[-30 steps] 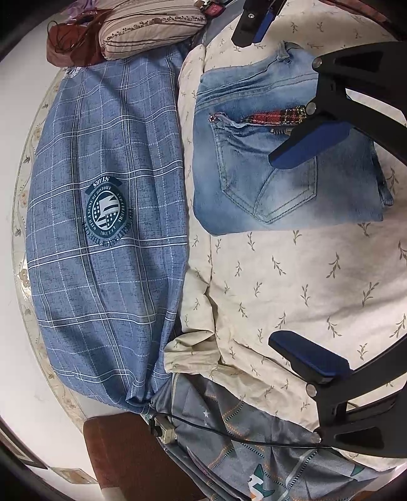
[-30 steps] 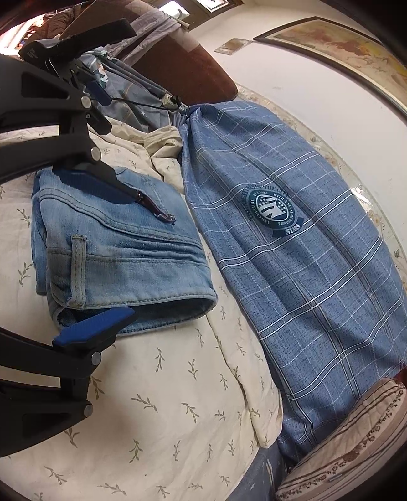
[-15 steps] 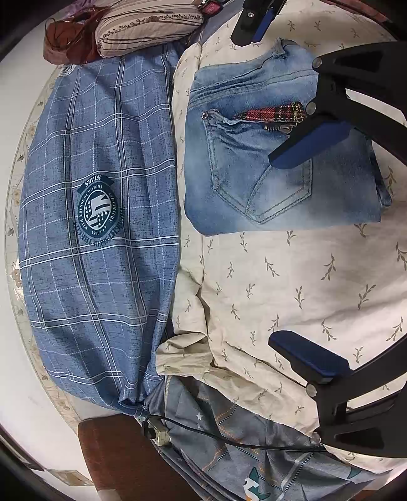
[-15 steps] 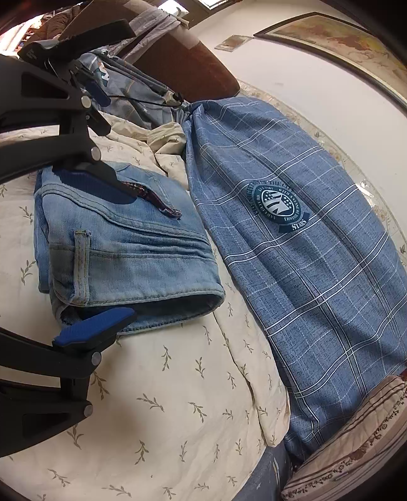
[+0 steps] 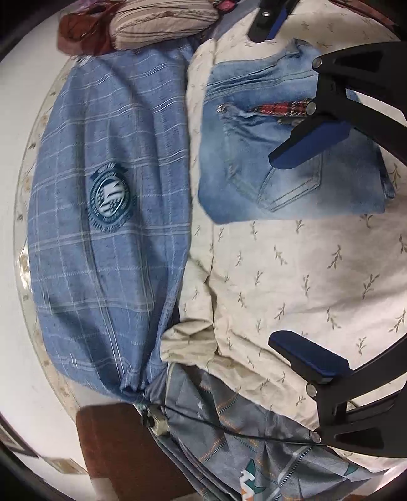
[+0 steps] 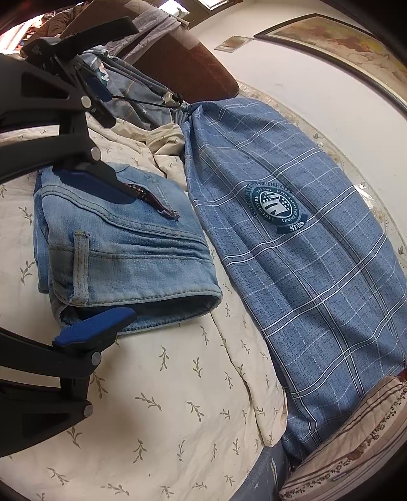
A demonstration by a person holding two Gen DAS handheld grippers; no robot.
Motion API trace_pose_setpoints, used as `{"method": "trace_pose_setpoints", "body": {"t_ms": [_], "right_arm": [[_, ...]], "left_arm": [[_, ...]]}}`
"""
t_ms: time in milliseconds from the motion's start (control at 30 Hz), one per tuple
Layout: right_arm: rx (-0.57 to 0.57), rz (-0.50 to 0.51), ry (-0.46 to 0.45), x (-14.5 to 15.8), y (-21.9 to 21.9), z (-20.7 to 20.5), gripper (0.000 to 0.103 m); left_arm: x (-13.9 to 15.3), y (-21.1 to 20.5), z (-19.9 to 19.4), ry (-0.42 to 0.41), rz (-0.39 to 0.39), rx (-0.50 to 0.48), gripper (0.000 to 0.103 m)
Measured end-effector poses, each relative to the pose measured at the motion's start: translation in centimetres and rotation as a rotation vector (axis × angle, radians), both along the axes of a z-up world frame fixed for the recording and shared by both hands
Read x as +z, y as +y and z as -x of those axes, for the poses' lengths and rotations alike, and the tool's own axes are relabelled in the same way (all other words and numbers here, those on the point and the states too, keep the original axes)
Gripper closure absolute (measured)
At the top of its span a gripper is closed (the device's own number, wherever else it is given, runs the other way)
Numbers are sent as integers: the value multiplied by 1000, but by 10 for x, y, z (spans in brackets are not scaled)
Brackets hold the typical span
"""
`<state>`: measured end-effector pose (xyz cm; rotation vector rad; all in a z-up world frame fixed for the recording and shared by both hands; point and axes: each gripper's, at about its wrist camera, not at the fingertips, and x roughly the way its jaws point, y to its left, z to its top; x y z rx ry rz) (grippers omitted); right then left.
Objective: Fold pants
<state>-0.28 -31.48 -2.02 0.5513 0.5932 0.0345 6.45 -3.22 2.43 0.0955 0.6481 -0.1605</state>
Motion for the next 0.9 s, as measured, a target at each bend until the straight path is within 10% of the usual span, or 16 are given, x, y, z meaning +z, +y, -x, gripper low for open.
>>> {"method": "trace_pose_setpoints", "body": {"t_ms": [900], "right_arm": [[135, 166, -94, 15, 69, -10, 31]], "left_arm": [[33, 84, -3, -115, 117, 231, 0]]}}
